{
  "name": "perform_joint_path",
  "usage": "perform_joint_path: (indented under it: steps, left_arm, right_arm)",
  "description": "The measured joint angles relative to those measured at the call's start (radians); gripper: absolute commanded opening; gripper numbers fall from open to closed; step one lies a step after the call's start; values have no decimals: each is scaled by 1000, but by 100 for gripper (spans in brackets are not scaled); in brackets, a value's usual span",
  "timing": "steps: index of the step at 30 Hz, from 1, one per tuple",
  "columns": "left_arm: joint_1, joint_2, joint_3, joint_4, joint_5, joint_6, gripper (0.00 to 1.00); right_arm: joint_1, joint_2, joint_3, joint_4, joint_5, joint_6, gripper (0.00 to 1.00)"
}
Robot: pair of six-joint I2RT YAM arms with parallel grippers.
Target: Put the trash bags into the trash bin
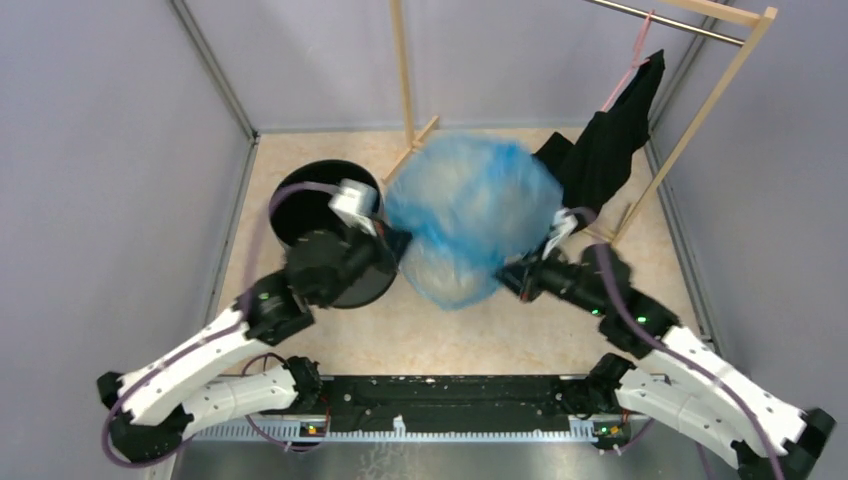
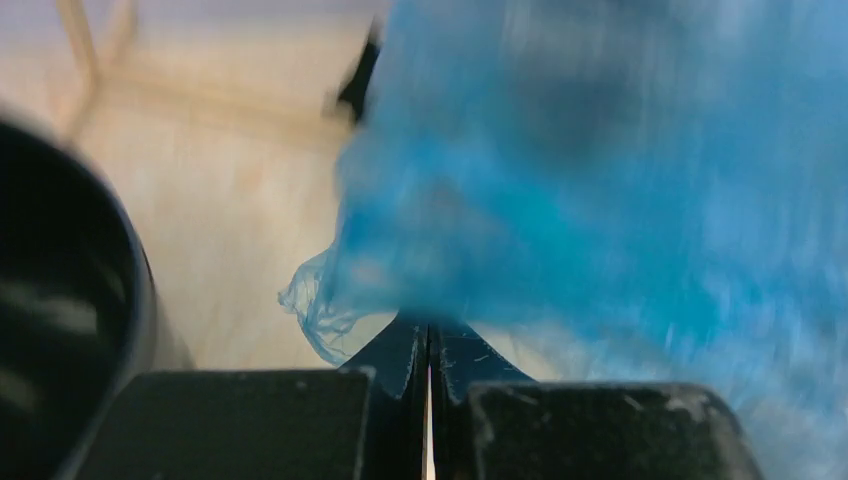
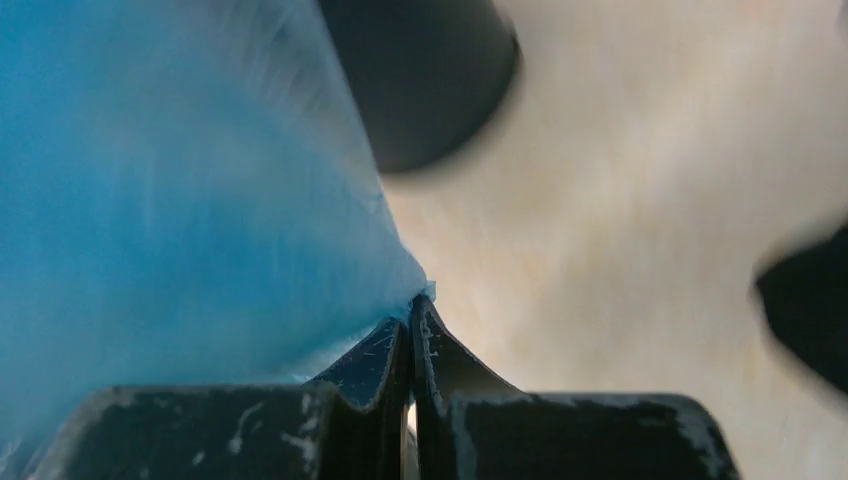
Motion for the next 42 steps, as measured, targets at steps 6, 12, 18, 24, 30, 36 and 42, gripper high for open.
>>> perform_joint_path:
  steps: [6, 12, 18, 24, 30, 36, 42]
  left_arm:
    - [-1, 62, -153, -313, -15, -31, 0]
    - [0, 141, 402, -294, -42, 97, 0]
    - [1, -78, 262, -141, -108, 75, 0]
    - [1, 19, 78, -433, -189, 5, 0]
    - [0, 129, 397, -539, -146, 107, 0]
    - [1, -47, 393, -294, -187, 117, 0]
    - [2, -49, 88, -406, -224, 22, 0]
  right_arm:
    - [0, 32, -227, -260, 5, 41, 0]
    - [0, 183, 449, -294, 88, -75, 0]
    - [0, -6, 276, -79, 67, -40, 0]
    - [0, 63, -193, -149, 32, 120, 0]
    - [0, 191, 218, -289, 24, 61, 0]
    - [0, 109, 300, -11, -73, 83, 0]
    - [0, 35, -235, 1, -36, 241, 0]
